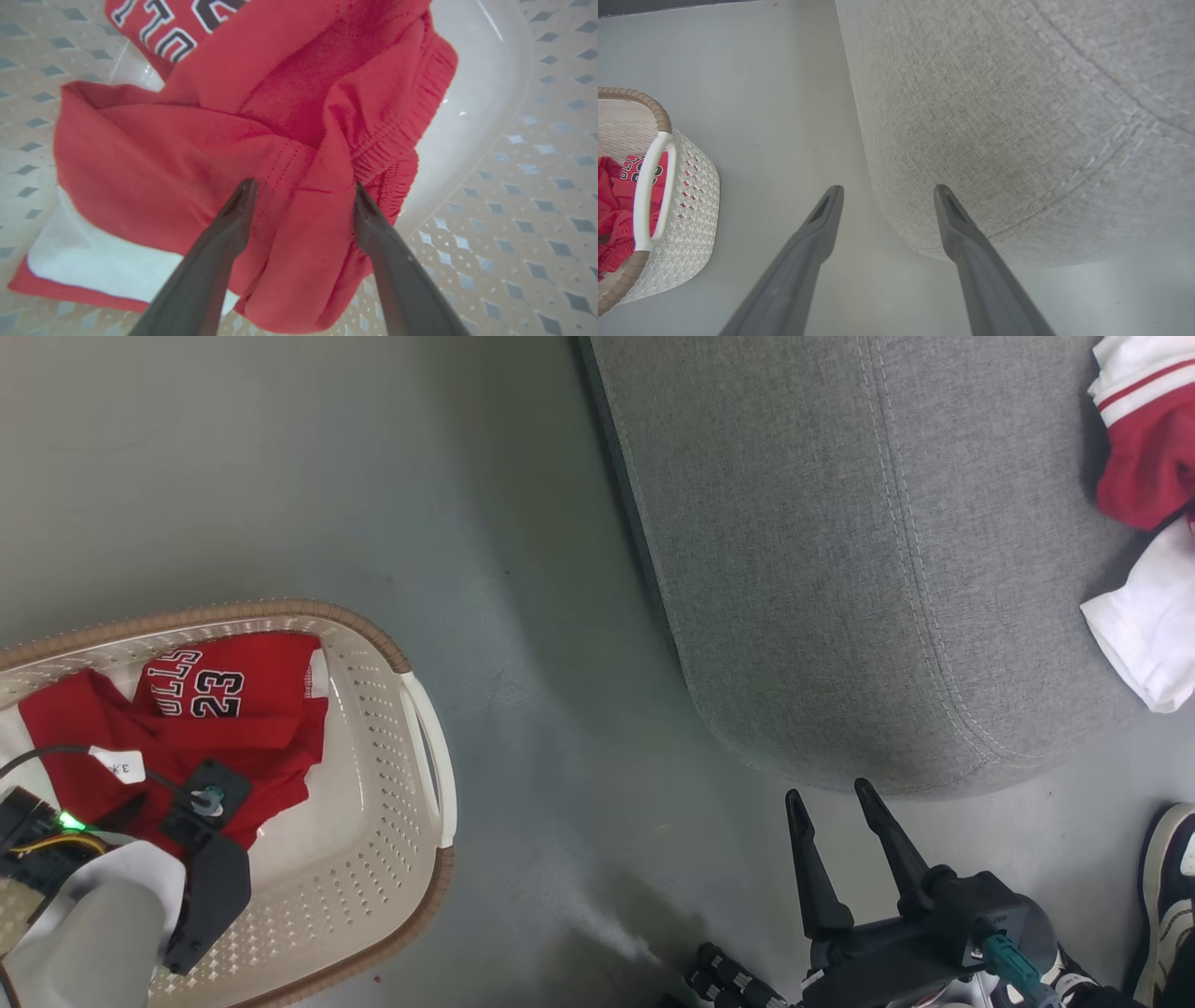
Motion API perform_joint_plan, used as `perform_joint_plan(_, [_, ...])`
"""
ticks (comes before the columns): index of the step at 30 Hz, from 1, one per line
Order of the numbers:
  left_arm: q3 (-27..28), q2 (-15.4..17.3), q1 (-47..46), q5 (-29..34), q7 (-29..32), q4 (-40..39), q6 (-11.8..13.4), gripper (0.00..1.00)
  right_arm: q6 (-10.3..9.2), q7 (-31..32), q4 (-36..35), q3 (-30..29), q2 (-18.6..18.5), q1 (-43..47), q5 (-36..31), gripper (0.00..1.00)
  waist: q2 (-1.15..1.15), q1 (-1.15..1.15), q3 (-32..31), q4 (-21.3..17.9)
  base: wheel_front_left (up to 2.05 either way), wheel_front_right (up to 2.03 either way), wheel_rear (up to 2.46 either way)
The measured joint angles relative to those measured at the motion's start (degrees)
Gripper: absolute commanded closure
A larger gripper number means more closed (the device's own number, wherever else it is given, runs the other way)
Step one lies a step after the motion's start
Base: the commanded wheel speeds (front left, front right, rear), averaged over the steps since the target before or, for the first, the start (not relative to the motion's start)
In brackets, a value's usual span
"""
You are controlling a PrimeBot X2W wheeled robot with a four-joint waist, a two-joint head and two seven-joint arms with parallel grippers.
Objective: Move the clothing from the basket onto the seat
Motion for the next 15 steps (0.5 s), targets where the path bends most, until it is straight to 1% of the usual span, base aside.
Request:
perform_joint_plan(4, [0.18, -0.09, -0.89, 0.01, 1.67, 1.79, 1.04, 0.0, -0.01, 0.0, -0.52, 0.0, 0.02, 0.02, 0.0, 0.0, 0.0, 0.0, 0.34, 0.14, 0.0, 0.0, 0.0])
perform_joint_plan(9, [1.02, -0.83, -2.61, -0.2, 2.32, 3.16, 1.9, 0.0, -0.03, 0.0, -0.96, 0.18, 0.03, 0.03, -0.01, 0.0, 0.0, 0.0, 0.91, 0.49, 0.0, 0.0, 0.0])
perform_joint_plan(15, [2.03, -1.87, -3.67, -0.8, 2.91, 5.16, 2.0, 0.0, -0.09, 0.0, -1.64, 0.43, 0.04, 0.05, -0.02, 0.0, 0.0, 0.0, 1.52, 0.8, 0.0, 0.0, 0.0])
